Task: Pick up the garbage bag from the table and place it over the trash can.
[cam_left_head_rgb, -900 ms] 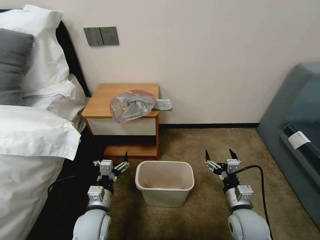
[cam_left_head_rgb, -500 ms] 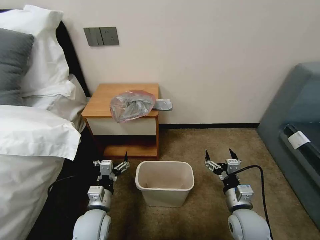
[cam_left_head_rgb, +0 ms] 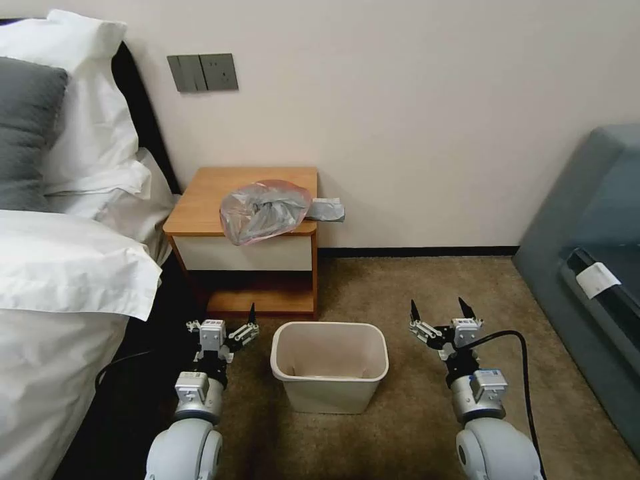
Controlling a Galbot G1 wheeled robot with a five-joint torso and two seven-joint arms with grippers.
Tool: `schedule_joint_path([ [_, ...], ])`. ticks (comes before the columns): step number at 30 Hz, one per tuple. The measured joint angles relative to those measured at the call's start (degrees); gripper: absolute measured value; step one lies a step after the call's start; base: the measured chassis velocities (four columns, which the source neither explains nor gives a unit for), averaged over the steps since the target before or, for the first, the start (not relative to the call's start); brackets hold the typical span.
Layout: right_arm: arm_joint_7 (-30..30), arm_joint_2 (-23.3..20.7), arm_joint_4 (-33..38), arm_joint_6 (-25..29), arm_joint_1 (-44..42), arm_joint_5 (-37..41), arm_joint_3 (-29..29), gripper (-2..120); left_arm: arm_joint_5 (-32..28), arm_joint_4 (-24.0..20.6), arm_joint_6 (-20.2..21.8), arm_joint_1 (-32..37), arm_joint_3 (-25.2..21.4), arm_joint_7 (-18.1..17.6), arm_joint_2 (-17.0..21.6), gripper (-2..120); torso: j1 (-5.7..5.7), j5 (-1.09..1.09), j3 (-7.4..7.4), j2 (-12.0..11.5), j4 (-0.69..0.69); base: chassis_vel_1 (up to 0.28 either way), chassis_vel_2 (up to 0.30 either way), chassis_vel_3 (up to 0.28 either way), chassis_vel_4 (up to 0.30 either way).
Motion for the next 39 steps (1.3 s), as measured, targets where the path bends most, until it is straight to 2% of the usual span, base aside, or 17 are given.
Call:
schedule_joint_path([
  [9, 0.0, 0.0, 0.1, 0.0, 0.0, 0.0, 0.0, 100, -0.2, -0.6, 0.2, 0.2, -0.1, 0.0, 0.1, 100, 0.00, 0.00, 0.00, 0.0, 0.00, 0.000, 0.000, 0.000, 0.000],
  [13, 0.0, 1.4, 5.5, -0.9, -2.2, -0.3, -0.1, 100, -3.9, -8.6, 2.9, 2.7, -2.0, -1.4, 1.9, 100, 0.00, -0.01, 0.00, 0.0, 0.01, 0.000, 0.000, 0.000, 0.000],
  [14, 0.0, 1.4, 5.5, -0.9, -2.2, -0.3, -0.1, 100, -3.9, -8.6, 2.9, 2.7, -2.0, -1.4, 1.9, 100, 0.00, -0.01, 0.00, 0.0, 0.01, 0.000, 0.000, 0.000, 0.000],
  [16, -0.1, 2.6, 10.1, -1.8, -4.2, -0.6, -0.1, 100, -6.1, -13.1, 4.4, 4.2, -3.0, -2.2, 3.0, 100, 0.00, -0.01, 0.00, 0.0, 0.01, 0.000, 0.000, 0.000, 0.000],
  [17, -0.1, 2.6, 10.1, -1.8, -4.2, -0.6, -0.1, 100, -6.1, -13.1, 4.4, 4.2, -3.0, -2.2, 3.0, 100, 0.00, -0.01, 0.00, 0.0, 0.01, 0.000, 0.000, 0.000, 0.000],
  [19, -0.2, 3.7, 14.5, -2.6, -6.0, -0.9, -0.2, 100, -8.0, -17.2, 5.9, 5.5, -4.0, -2.9, 3.9, 100, 0.00, -0.01, 0.00, 0.0, 0.01, 0.000, 0.000, 0.000, 0.000],
  [20, -0.2, 3.7, 14.5, -2.6, -6.0, -0.9, -0.2, 100, -8.0, -17.2, 5.9, 5.5, -4.0, -2.9, 3.9, 100, 0.00, -0.01, 0.00, 0.0, 0.01, 0.000, 0.000, 0.000, 0.000],
  [23, -0.3, 5.7, 22.0, -4.0, -9.1, -1.4, -0.4, 100, -11.2, -24.1, 8.3, 7.7, -5.6, -4.2, 5.5, 100, 0.00, -0.01, 0.00, 0.0, 0.00, 0.000, 0.000, 0.000, 0.000],
  [24, -0.3, 5.7, 22.0, -4.0, -9.1, -1.4, -0.4, 100, -11.2, -24.1, 8.3, 7.7, -5.6, -4.2, 5.5, 100, 0.00, -0.01, 0.00, 0.0, 0.00, 0.000, 0.000, 0.000, 0.000],
  [27, -0.5, 6.2, 24.3, -4.9, -10.4, 0.8, -0.8, 100, -14.3, -28.9, 10.1, 10.3, -6.8, -4.9, 7.2, 100, 0.00, 0.03, -0.01, 0.0, 0.00, 0.000, 0.000, 0.000, 0.000],
  [39, -0.5, 6.2, 23.3, -6.1, -9.9, 3.5, -1.0, 100, -15.3, -29.1, 10.5, 12.1, -6.4, -4.6, 7.4, 100, 0.00, 0.00, 0.00, 0.0, 0.00, 0.000, 0.000, 0.000, 0.000],
])
